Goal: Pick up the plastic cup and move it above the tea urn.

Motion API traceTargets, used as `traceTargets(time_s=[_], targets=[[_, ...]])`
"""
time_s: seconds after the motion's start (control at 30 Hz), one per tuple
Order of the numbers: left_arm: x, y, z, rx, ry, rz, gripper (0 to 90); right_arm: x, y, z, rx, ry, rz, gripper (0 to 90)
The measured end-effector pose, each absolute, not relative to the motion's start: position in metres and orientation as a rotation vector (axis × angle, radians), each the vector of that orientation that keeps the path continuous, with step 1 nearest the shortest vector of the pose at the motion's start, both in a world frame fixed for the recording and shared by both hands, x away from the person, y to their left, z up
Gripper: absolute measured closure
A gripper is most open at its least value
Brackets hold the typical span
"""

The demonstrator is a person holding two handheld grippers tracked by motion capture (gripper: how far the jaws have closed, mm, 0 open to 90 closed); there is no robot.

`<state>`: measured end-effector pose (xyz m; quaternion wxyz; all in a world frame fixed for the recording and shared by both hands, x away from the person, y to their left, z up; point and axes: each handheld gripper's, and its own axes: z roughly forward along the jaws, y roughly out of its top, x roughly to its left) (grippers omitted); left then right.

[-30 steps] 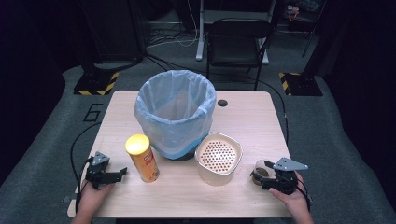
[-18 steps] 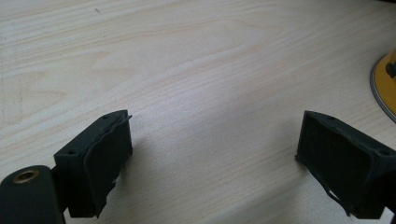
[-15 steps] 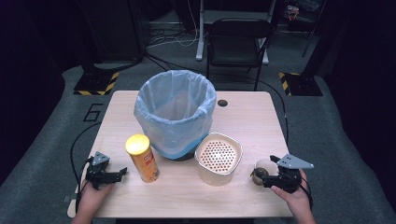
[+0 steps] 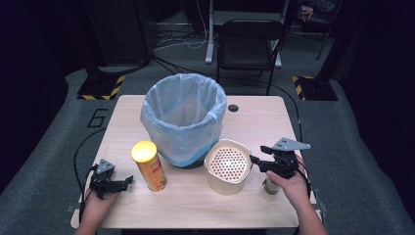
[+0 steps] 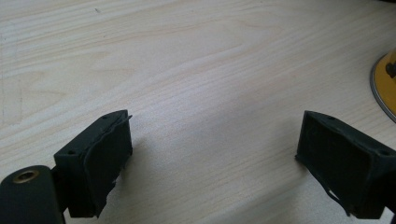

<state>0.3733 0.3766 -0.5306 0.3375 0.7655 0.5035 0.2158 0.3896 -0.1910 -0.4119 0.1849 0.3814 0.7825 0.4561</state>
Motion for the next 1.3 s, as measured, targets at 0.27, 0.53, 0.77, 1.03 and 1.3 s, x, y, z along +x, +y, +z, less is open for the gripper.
traceTargets(time_s=[0.27,0.53,0.77,1.03,1.3], targets=[[0.373,0.377,-0.531,1.995,1.312,0.562,10.1,0.408,-0.178,-0.426,1.139,2.279,1.233,46.0],[0.373,0.377,-0.531,1.995,1.312,0.562,10.1,0.407,-0.169,-0.432,1.117,2.325,1.233,51.9],[0.373,0.377,-0.531,1.995,1.312,0.562,10.1,0.395,-0.172,-0.434,1.119,2.313,1.254,53.2],[0.373,0.377,-0.53,1.999,1.31,0.561,10.1,0.373,-0.18,-0.435,1.132,2.326,1.282,52.3],[0.373,0.377,-0.53,1.999,1.31,0.561,10.1,0.364,-0.196,-0.418,1.101,2.223,1.403,31.2]])
